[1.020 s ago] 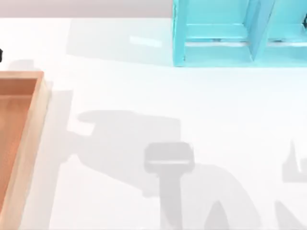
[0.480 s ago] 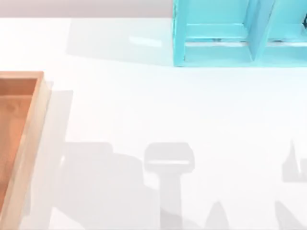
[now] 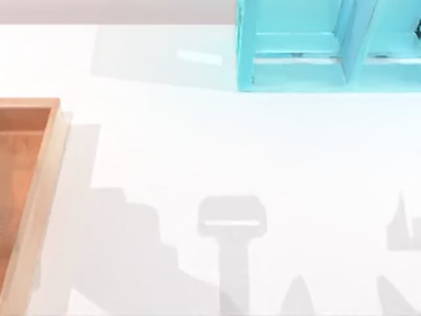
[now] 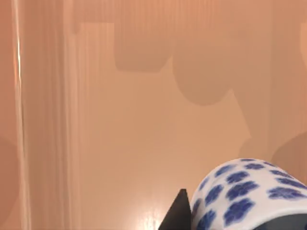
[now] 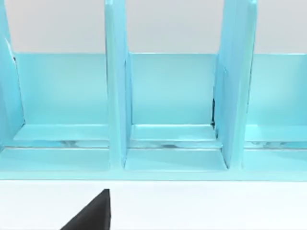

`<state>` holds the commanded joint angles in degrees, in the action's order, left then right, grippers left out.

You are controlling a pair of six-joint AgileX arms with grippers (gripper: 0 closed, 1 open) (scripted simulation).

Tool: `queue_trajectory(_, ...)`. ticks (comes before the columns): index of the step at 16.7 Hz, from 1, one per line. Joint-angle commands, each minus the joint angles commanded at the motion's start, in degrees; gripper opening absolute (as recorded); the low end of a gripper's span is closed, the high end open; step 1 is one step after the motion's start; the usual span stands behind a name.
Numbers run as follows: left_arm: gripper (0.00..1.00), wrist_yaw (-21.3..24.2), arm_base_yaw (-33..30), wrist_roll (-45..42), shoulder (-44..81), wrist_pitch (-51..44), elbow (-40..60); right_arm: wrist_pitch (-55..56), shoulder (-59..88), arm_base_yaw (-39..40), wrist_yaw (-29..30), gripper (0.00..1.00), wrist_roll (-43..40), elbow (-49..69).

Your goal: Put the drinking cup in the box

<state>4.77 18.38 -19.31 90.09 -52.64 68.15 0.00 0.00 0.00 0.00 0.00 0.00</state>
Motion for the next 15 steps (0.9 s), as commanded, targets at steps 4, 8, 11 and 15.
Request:
queue_trajectory(4, 0.00, 0.11, -0.08, 0.18, 1.23, 5.31, -3.82, 0.00, 0.00, 0.00, 0.00, 1.00, 0.00, 0.00)
queue_trajectory(8, 0.08, 0.12, -0.08, 0.19, 1.24, 5.36, -3.86, 0.00, 0.00, 0.00, 0.00, 1.00, 0.00, 0.00)
queue_trajectory(11, 0.30, 0.12, -0.08, 0.19, 1.24, 5.36, -3.86, 0.00, 0.00, 0.00, 0.00, 1.00, 0.00, 0.00)
queue_trajectory(15, 0.60, 0.12, -0.08, 0.19, 1.24, 5.36, -3.86, 0.00, 0.00, 0.00, 0.00, 1.00, 0.00, 0.00)
